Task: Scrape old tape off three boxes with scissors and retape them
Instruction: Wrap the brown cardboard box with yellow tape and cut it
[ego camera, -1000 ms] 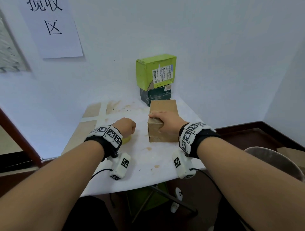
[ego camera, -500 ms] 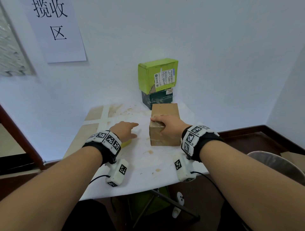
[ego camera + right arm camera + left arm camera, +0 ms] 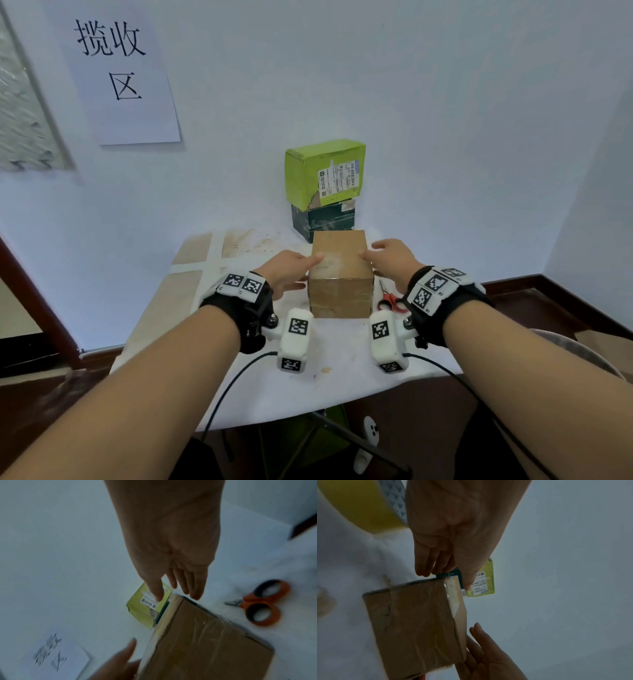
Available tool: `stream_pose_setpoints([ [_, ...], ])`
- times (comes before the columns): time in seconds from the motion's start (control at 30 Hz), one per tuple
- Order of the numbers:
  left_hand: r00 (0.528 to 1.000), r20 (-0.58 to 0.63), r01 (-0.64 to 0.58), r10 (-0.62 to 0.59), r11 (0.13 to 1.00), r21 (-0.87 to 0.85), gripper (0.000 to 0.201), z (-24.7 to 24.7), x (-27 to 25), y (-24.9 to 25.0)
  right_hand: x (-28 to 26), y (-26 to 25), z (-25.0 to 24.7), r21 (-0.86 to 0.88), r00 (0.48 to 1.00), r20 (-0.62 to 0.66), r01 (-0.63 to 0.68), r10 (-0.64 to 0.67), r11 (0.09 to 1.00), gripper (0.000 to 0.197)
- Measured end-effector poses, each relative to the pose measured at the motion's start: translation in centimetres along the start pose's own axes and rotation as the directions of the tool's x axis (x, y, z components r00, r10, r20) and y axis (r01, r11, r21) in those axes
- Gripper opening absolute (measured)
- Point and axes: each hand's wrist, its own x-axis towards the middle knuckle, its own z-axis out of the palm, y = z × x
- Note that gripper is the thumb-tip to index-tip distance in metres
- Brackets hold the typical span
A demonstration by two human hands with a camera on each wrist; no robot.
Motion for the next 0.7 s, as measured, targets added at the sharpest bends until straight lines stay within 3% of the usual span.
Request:
stream_pose_setpoints([
  [0.13, 1.000, 0.007, 0.011, -0.010, 0.991, -0.130, 0.020, 1.3, 0.0, -0.3, 0.0, 1.4, 0.3, 0.207, 0.993, 0.076, -0.103, 0.089, 0.973, 0.016],
  [0.27, 0.999, 0.012, 0.041, -0.039, 0.970, -0.241, 0.017, 0.6, -0.2, -0.8, -0.4, 1.8, -0.4, 0.341, 0.995, 0.067, -0.088, 0.069, 0.936, 0.024],
  [0.4, 0.998, -0.015, 0.052, -0.066, 0.884, -0.464, 0.021, -0.7, -0.6, -1.3, -0.7, 1.1, -1.0, 0.300, 0.996, 0.034, -0.089, 0.083, 0.950, 0.033],
  [0.53, 0.999, -0.018, 0.009, -0.027, 0.781, -0.624, 0.019, -1.5, -1.4, -0.8, -0.9, 0.0, -1.2, 0.342, 0.970, 0.186, -0.211, 0.154, 0.916, 0.050],
  [0.7, 0.999, 0.024, -0.012, 0.036, 0.767, -0.642, 0.025, -1.4, -2.2, -0.5, -1.7, -1.2, -0.8, 0.461, 0.936, 0.345, -0.237, 0.073, 0.855, 0.056],
])
